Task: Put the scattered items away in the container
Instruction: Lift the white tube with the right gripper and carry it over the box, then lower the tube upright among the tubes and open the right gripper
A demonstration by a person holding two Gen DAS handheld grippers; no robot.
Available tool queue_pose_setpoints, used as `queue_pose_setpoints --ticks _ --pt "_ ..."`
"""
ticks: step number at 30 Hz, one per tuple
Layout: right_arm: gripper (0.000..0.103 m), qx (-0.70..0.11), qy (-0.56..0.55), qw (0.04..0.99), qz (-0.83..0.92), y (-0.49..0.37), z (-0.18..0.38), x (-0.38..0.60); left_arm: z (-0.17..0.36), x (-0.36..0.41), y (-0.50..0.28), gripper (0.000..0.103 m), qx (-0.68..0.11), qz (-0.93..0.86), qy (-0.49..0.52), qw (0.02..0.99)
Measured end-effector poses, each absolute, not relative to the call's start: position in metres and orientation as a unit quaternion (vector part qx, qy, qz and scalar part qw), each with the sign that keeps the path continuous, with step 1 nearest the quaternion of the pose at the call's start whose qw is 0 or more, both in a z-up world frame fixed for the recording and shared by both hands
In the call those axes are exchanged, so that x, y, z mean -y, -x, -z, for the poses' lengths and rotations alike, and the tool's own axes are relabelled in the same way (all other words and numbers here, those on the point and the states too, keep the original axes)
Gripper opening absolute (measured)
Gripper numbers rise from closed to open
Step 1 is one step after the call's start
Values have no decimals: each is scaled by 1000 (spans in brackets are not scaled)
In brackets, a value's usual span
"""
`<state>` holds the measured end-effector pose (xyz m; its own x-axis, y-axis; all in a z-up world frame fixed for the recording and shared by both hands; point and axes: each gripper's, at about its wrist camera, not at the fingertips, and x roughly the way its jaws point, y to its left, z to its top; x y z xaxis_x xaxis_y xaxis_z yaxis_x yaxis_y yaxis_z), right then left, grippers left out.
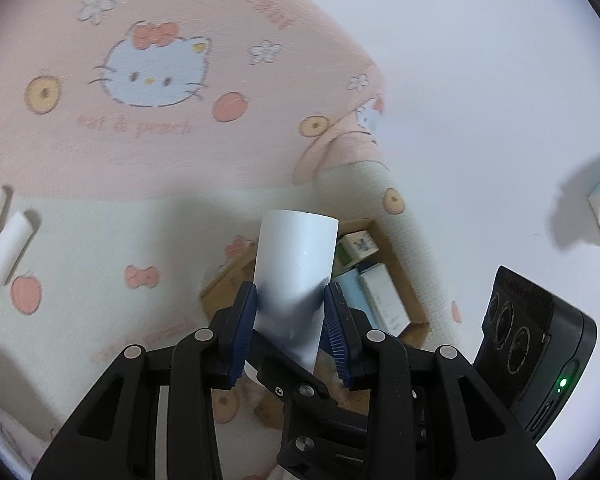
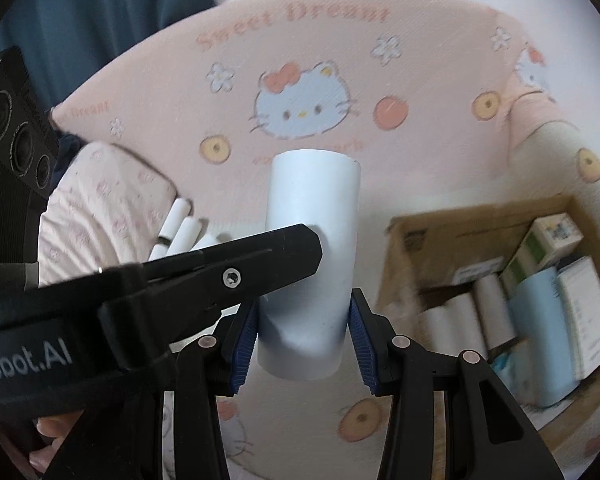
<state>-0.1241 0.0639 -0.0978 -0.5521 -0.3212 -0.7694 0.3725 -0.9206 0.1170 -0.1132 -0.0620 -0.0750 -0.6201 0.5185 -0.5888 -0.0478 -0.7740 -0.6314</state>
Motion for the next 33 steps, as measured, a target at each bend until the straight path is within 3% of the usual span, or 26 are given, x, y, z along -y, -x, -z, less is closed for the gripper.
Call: queue_pose_setpoints --ticks 18,33 --pt "41 -27 -471 145 870 169 95 -178 79 -68 190 38 222 -817 483 224" --pt "41 -20 -536 153 830 200 127 -218 122 -98 221 38 248 -773 547 204"
